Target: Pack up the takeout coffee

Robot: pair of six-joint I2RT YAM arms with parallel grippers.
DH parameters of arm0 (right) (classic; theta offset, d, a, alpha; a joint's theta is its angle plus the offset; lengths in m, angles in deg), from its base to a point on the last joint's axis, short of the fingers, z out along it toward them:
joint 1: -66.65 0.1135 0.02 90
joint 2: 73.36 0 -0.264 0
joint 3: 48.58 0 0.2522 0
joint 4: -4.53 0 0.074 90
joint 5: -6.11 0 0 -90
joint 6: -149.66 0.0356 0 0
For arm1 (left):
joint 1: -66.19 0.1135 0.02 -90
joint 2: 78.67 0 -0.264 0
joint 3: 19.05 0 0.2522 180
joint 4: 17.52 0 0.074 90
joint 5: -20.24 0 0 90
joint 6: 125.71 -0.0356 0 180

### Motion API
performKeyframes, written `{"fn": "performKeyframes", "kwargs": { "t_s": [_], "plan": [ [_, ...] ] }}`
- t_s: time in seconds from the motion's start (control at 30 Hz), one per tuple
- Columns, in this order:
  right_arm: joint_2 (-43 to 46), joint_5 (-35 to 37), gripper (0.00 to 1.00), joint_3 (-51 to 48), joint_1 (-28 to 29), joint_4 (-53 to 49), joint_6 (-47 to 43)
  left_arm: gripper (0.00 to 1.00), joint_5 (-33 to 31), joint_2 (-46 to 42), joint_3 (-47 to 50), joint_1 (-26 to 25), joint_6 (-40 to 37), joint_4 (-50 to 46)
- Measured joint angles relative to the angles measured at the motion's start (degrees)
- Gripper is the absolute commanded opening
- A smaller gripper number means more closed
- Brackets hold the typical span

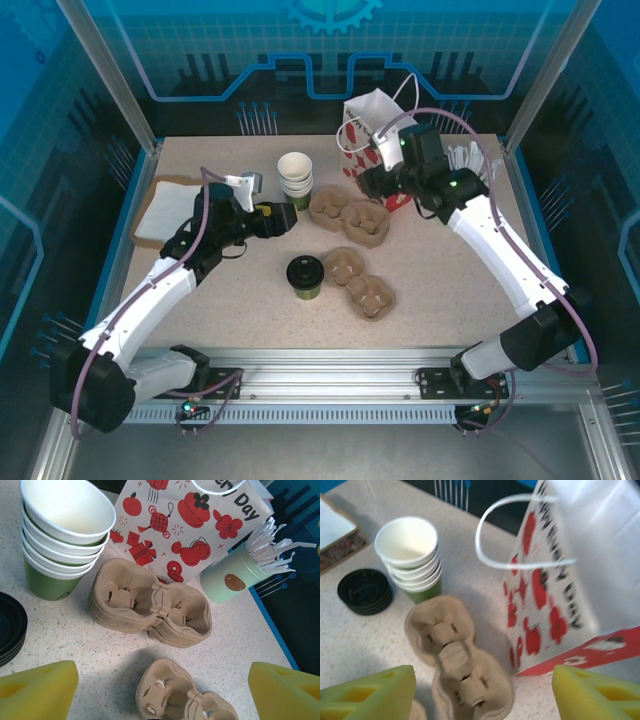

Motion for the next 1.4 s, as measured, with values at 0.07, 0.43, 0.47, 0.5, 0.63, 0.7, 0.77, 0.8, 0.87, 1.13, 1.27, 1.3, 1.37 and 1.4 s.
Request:
{"fn": "performKeyframes", "kwargs": {
  "t_s": [0.07,0.43,0.47,0.5,0.63,0.7,0.77,0.8,0.87,1.13,1.27,1.3,1.37,1.4],
  "plan": [
    [-1.22,0.0,0.66,2.99,-1.22,-0.04,-0.87,0.9,-0.02,0.04,-0.31,-0.09,-0.35,0.02],
    [-15.45,0.7,0.58,18.01,-4.79,-5.18,-6.43,0.89,-0.02,1.07,-1.49,-0.13,-0.94,-0.72],
    [-16.59,0.9,0.58,19.1,-4.94,-5.9,-6.86,0.89,-0.02,1.07,-1.6,-0.13,-1.01,-0.79],
    [-17.84,1.33,0.58,20.28,-5.03,-6.67,-7.48,0.9,0.0,1.09,-1.68,-0.13,-1.03,-0.81],
    [-21.57,2.32,0.56,23.85,-5.38,-9.57,-9.4,0.89,0.0,1.42,-1.84,-0.2,-1.4,-1.46],
    [-22.97,2.73,0.54,25.0,-5.55,-10.75,-10.1,0.89,0.0,1.79,-1.88,-0.44,-1.81,-1.81],
    [-24.28,2.8,0.51,25.92,-5.77,-11.74,-10.8,0.89,0.0,2.1,-1.88,-0.76,-2.12,-2.12],
    [-25.03,2.8,0.48,26.43,-5.95,-12.2,-11.15,0.89,0.0,2.21,-1.88,-0.85,-2.19,-2.16],
    [-26.47,2.78,0.42,27.61,-6.23,-13.11,-11.78,0.89,0.0,2.34,-1.88,-0.98,-2.23,-2.14],
    [-31.01,1.64,0.18,32.02,-6.75,-15.85,-15.15,0.89,0.0,2.86,-1.88,-1.27,-2.23,-2.14],
    [-31.93,0.81,0.07,34.71,-6.8,-17.35,-16.92,0.89,0.0,3.1,-1.88,-1.27,-2.23,-2.16],
    [-32.04,0.52,0.02,35.34,-6.8,-17.99,-17.49,0.89,0.0,3.15,-1.88,-1.29,-2.23,-2.14],
    [-32.09,0.11,0.0,36.33,-6.78,-19.15,-18.47,0.89,0.0,3.15,-1.88,-1.31,-2.23,-2.14],
    [-32.06,0.0,0.0,36.81,-6.78,-19.69,-18.73,0.89,0.0,3.15,-1.88,-1.31,-2.23,-2.12]
  ]
}}
